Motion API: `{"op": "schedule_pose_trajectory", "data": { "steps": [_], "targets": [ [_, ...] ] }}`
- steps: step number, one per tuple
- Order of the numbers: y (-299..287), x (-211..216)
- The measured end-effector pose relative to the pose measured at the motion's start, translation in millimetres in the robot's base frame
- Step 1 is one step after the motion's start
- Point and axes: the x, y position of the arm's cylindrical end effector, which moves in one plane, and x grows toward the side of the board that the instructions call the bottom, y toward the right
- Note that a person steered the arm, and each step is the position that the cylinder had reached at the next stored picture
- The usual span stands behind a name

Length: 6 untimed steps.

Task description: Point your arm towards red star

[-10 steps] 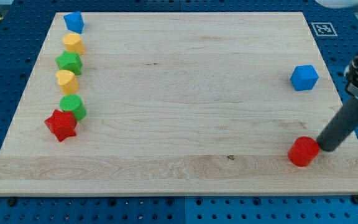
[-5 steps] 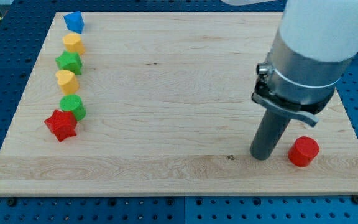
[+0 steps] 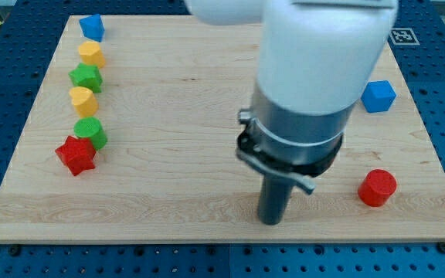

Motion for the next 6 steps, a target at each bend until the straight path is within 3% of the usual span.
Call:
{"op": "schedule_pose_trajectory", "data": {
  "steps": [1,3,5,6],
  "targets": [
    [-28.8,8.2],
    [-147.3,-36.5],
    [-250.1,-24.4],
    [-294.0,-54.1]
  ]
}}
